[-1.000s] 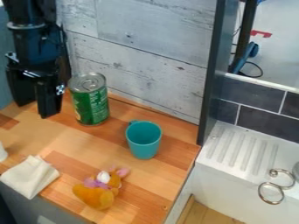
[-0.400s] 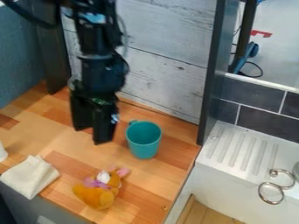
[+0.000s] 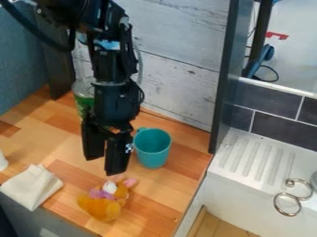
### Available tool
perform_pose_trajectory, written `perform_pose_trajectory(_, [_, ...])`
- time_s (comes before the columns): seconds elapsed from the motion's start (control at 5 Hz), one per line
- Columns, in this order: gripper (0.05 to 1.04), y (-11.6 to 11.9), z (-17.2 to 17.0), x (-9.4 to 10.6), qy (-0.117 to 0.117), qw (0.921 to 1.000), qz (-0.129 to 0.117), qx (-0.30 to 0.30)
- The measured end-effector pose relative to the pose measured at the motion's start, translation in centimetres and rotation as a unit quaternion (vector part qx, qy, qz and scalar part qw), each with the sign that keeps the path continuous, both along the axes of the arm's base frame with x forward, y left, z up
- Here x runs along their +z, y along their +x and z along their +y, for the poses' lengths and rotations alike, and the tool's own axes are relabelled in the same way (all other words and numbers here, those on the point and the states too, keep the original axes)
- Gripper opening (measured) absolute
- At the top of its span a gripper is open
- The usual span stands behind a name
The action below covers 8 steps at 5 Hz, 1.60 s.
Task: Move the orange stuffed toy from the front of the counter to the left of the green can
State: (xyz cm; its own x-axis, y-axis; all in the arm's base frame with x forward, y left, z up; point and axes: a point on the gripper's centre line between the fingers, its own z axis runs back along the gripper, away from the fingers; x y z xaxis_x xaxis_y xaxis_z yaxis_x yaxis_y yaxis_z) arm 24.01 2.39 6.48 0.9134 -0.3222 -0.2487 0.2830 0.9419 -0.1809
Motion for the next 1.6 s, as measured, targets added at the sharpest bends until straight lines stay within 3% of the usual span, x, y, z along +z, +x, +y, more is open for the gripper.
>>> perform_pose_trajectory(0.2, [1.001,-0.3,0.0,-1.6,0.002,1.0000,0.007,0.001])
perform_pose_trajectory(0.6, [1.001,0.6,-0.7,-3.5,-0.022,0.9990,-0.039,-0.007])
perform_pose_trajectory(0.8, [1.000,0.8,-1.1,-4.1,-0.035,0.9982,-0.048,0.004])
perform_pose_trajectory(1.0, [0.950,0.2,-1.4,-5.5,-0.035,0.9982,-0.034,0.036])
perform_pose_trajectory(1.2, [0.687,-0.6,0.1,-5.9,0.047,0.9930,0.016,0.108])
perform_pose_trajectory(1.4, [0.537,-0.7,0.5,-6.1,0.067,0.9904,0.027,0.118])
perform_pose_trajectory(1.6, [0.505,-0.6,0.4,-5.2,0.060,0.9925,0.016,0.105])
